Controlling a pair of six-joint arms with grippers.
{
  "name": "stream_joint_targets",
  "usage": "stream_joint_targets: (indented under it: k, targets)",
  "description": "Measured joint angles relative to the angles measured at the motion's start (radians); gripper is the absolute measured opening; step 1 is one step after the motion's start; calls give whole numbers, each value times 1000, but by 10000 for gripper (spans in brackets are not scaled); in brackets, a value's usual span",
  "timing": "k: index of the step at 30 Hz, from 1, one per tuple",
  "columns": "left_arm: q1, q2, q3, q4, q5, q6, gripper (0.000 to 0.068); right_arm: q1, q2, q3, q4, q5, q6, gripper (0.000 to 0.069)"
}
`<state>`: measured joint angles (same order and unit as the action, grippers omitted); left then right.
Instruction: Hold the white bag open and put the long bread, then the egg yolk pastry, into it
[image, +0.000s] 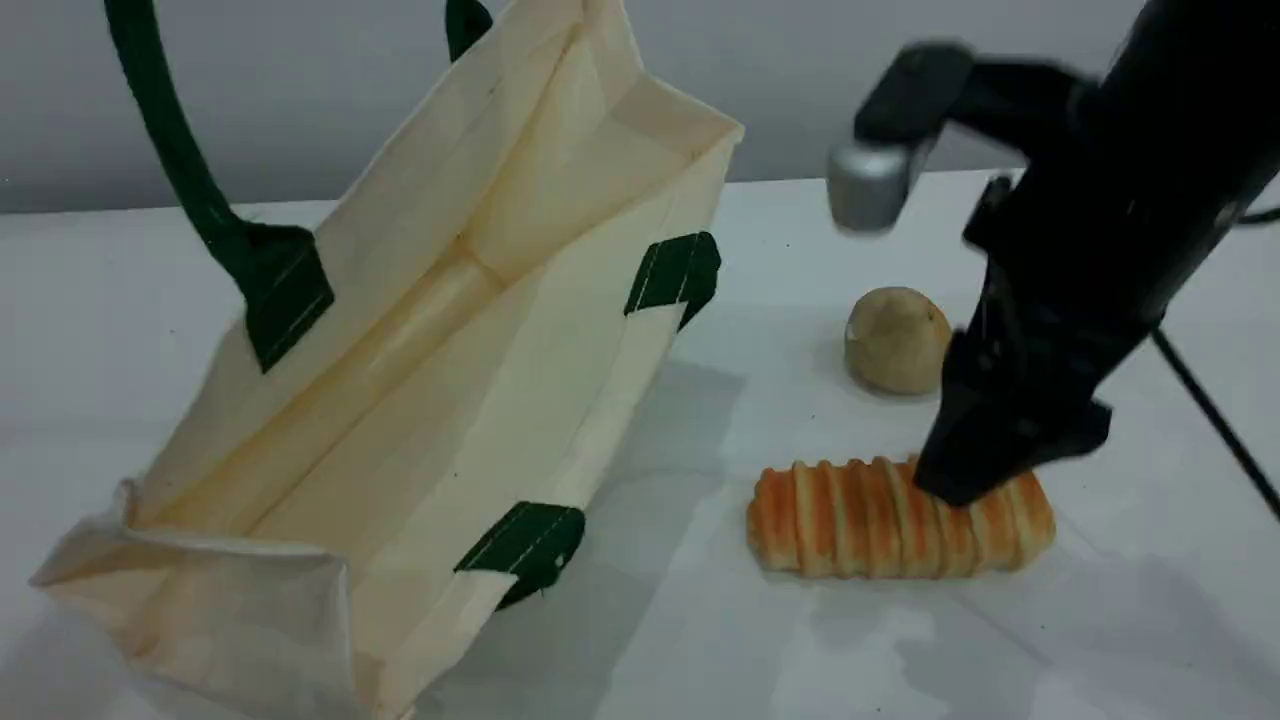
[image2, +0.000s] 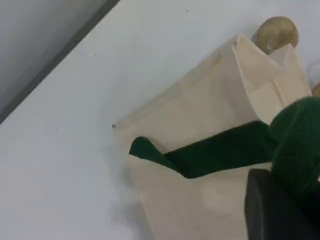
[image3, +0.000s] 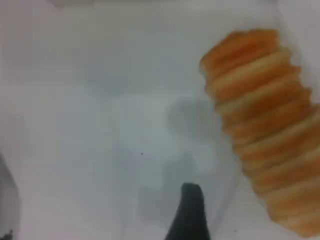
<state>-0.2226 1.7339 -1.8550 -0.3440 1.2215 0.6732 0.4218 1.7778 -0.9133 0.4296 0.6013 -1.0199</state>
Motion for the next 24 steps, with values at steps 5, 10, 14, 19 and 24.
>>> stream_joint_targets:
  k: [5, 10, 14, 19, 24]
  targets:
    - [0, 0, 0, 2, 0, -1, 80, 0, 95, -2, -1, -69, -6, 549]
    - [0, 0, 0, 3, 0, -1, 80, -1, 122, -2, 22, -144, -6, 549]
    - [0, 0, 0, 3, 0, -1, 80, -1, 128, -2, 49, -192, -6, 549]
    - [0, 0, 0, 3, 0, -1, 80, -1, 129, -2, 50, -218, -7, 549]
    - [0, 0, 0, 2, 0, -1, 80, -1, 151, -2, 100, -253, -10, 549]
